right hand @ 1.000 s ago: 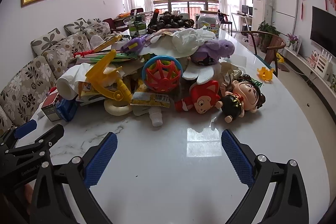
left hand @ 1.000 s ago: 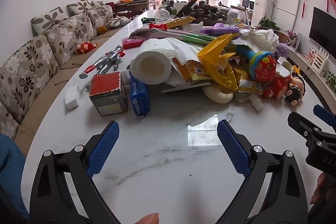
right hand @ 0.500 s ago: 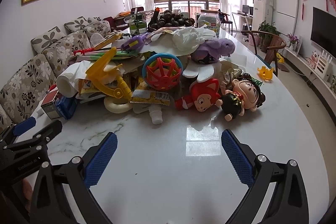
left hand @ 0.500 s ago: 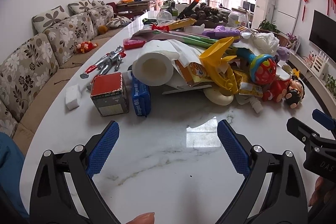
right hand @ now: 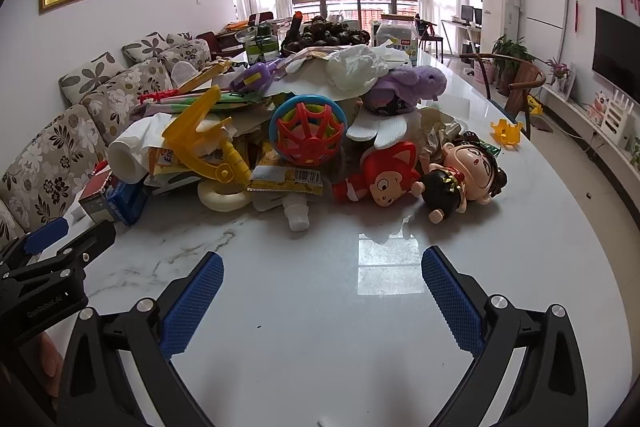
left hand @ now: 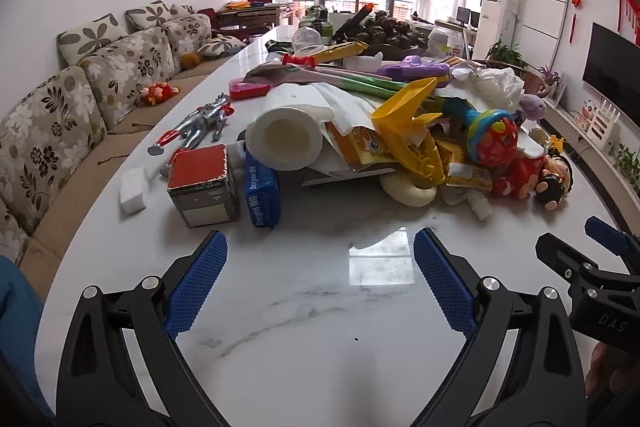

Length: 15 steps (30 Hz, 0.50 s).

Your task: Collect trash

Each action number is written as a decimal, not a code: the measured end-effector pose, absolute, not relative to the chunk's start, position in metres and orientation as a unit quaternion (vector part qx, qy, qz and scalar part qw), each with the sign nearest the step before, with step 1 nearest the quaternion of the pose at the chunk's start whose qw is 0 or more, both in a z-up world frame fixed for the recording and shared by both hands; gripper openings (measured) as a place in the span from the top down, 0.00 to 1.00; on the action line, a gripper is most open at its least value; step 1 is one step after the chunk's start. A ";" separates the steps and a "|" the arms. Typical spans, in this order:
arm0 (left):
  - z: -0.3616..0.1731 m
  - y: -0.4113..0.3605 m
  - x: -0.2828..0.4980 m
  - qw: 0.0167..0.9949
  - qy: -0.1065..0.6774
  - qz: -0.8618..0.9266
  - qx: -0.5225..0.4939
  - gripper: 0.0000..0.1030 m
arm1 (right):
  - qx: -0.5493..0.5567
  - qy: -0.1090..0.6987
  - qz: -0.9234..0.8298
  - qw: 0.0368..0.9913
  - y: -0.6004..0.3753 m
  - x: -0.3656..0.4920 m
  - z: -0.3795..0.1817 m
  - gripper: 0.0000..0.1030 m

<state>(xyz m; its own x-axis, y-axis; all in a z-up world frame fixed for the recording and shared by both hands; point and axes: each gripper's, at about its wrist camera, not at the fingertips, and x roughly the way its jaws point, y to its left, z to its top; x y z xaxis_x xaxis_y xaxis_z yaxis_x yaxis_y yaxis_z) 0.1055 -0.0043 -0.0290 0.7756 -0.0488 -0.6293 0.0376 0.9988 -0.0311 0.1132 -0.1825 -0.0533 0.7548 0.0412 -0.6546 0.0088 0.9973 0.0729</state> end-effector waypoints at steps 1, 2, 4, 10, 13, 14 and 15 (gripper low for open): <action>-0.029 -0.004 0.105 0.943 0.333 -0.022 -0.008 0.11 | 0.036 0.350 0.010 0.936 -0.182 0.113 -0.053 0.05; -0.029 -0.004 0.105 0.944 0.329 -0.021 -0.006 0.11 | 0.036 0.350 0.011 0.936 -0.182 0.113 -0.053 0.05; -0.029 -0.005 0.105 0.945 0.327 -0.016 0.000 0.11 | 0.034 0.350 0.012 0.936 -0.181 0.113 -0.054 0.05; -0.032 0.000 0.106 0.945 0.326 -0.014 -0.013 0.11 | 0.040 0.349 0.010 0.936 -0.183 0.112 -0.055 0.05; -0.030 -0.003 0.101 0.950 0.311 -0.002 0.007 0.06 | 0.045 0.350 0.009 0.936 -0.185 0.113 -0.056 0.05; -0.029 -0.005 0.099 0.952 0.306 -0.003 0.015 0.06 | 0.046 0.350 0.009 0.935 -0.185 0.114 -0.056 0.05; -0.027 -0.007 0.098 0.953 0.303 -0.003 0.019 0.06 | 0.046 0.351 0.009 0.935 -0.185 0.114 -0.057 0.05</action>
